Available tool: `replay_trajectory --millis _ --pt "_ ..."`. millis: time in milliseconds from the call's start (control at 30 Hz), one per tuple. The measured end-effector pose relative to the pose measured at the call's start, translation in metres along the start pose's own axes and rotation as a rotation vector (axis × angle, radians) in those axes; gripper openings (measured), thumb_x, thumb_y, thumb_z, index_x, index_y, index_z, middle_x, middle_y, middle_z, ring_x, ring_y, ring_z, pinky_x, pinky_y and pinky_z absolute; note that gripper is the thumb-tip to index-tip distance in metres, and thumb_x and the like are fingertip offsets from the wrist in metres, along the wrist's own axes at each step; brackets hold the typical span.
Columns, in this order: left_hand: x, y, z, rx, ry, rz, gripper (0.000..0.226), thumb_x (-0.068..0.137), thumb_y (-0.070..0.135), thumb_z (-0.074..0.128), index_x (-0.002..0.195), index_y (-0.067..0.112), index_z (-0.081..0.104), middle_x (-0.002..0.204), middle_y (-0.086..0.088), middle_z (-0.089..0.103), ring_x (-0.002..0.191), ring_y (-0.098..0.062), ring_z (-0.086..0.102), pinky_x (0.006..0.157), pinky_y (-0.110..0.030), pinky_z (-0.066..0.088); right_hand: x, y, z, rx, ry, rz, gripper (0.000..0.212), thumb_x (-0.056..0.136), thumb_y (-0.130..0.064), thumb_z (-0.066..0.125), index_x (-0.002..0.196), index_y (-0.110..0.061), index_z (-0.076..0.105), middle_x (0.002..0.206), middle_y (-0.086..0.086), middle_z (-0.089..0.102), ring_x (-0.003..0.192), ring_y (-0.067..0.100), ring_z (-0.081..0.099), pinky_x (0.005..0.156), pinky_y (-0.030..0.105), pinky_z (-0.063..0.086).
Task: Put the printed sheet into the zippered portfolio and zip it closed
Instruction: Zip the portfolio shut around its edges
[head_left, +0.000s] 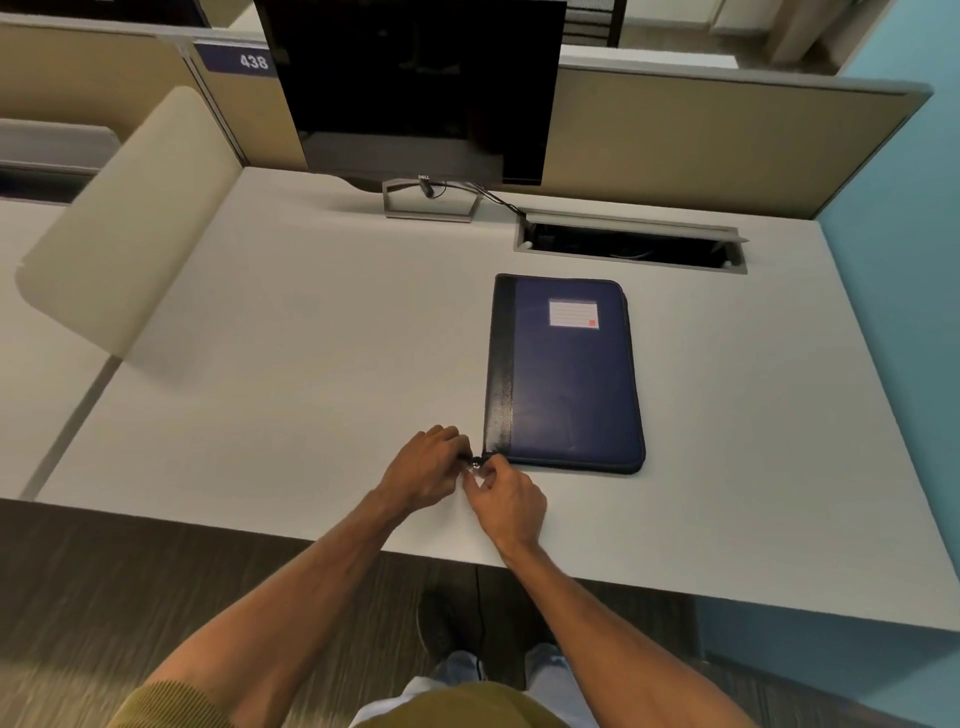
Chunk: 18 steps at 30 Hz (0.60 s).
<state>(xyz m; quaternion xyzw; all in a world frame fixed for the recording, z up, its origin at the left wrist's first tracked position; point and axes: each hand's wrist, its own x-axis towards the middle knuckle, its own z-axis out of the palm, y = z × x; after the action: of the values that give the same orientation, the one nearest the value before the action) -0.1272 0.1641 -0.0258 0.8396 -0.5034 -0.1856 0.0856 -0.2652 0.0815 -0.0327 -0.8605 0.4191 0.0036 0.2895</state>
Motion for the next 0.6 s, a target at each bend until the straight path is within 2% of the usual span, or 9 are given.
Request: replay_trajectory --millis 133,233,433,600 --pt "0.0005 -0.0011 0.0002 -0.034 -0.061 0.018 0.026 0.107 0.021 0.057 0.131 0.018 0.069 0.122 -0.001 0.072 0.112 -0.02 0.064 0.095 -0.037 0.057 -0.0053 -0.0047 0.001 0.043 0.006 0.03 0.043 0.098 -0.06 0.062 0.12 -0.025 0.068 0.11 -0.009 0.079 0.099 0.012 0.075 0.089 0.032 0.062" --pt "0.0003 -0.0021 0.0016 -0.052 -0.089 0.036 0.028 0.108 0.022 0.057 0.133 0.019 0.068 0.124 -0.001 0.072 0.113 -0.019 0.064 0.097 -0.037 0.058 -0.006 -0.0071 0.0035 0.052 0.027 0.056 0.034 0.102 -0.051 0.061 0.122 -0.023 0.067 0.113 -0.007 0.079 0.099 0.014 0.076 0.09 0.031 0.062" --pt "0.0005 -0.0017 0.0011 -0.018 -0.059 0.068 0.026 0.109 0.03 0.055 0.127 0.018 0.069 0.121 0.0 0.073 0.11 -0.02 0.064 0.09 -0.036 0.057 -0.0081 -0.0065 0.006 0.046 0.05 0.046 0.025 0.105 -0.043 0.059 0.115 -0.021 0.067 0.105 -0.005 0.079 0.09 0.013 0.074 0.083 0.029 0.063" --pt "0.0011 0.001 0.0018 0.11 -0.013 0.074 0.026 0.111 0.031 0.049 0.124 0.017 0.067 0.12 0.0 0.072 0.109 -0.021 0.064 0.093 -0.039 0.057 -0.0115 -0.0028 0.0083 -0.033 0.072 0.011 0.028 0.108 -0.043 0.052 0.114 -0.023 0.069 0.101 -0.005 0.079 0.087 0.012 0.074 0.082 0.026 0.061"
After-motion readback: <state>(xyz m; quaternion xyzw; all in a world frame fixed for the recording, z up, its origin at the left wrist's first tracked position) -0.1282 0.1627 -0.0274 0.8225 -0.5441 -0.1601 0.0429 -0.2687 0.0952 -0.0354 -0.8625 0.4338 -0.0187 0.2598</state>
